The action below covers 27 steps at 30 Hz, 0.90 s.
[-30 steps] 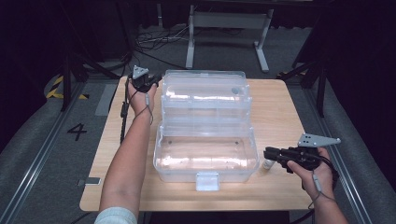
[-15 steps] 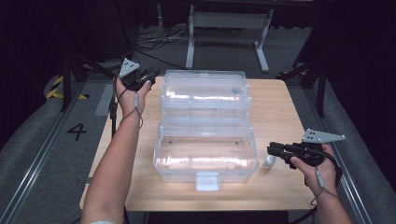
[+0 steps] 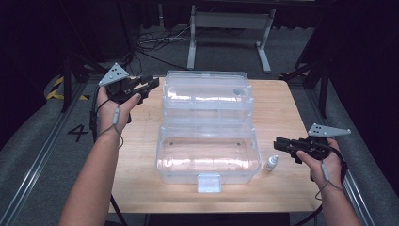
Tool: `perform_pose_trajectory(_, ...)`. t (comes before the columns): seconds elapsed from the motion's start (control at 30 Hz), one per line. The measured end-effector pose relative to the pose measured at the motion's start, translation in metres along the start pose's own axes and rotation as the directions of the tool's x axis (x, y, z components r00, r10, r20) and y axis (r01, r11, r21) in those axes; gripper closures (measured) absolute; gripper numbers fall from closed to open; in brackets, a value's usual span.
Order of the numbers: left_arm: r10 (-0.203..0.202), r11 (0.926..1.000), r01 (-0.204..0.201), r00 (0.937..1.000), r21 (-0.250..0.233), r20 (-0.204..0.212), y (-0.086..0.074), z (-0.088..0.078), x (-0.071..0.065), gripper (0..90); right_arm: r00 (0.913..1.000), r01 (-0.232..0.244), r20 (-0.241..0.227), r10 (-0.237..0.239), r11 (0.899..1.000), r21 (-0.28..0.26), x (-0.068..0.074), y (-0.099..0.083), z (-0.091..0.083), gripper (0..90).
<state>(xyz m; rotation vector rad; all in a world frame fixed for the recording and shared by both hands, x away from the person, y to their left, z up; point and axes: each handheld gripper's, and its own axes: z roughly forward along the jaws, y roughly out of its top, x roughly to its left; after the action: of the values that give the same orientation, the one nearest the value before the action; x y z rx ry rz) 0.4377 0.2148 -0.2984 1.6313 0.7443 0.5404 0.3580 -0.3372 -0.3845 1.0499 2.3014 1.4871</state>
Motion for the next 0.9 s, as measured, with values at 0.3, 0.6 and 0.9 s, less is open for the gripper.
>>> perform_pose_trajectory(0.3, 0.060, 0.9954, -0.064, 0.9965, 0.071, 0.059, -0.014, -0.029, -0.032, 62.6, 0.9999, -0.010, 0.007, 0.010, 1.000, 0.008, -0.005, -0.001, -0.001, 70.8)
perform_pose_trajectory(0.6, 0.089, 0.9907, -0.099, 0.9896, 0.093, 0.113, -0.021, -0.040, -0.053, 60.0, 0.9998, -0.016, 0.014, 0.016, 1.000, 0.005, -0.008, 0.000, -0.003, 69.4)
perform_pose_trajectory(0.9, 0.080, 0.9879, -0.091, 0.9927, 0.126, 0.090, -0.025, -0.046, -0.050, 57.3, 0.9997, -0.013, 0.019, 0.013, 1.000, 0.010, -0.009, 0.002, -0.004, 69.4)
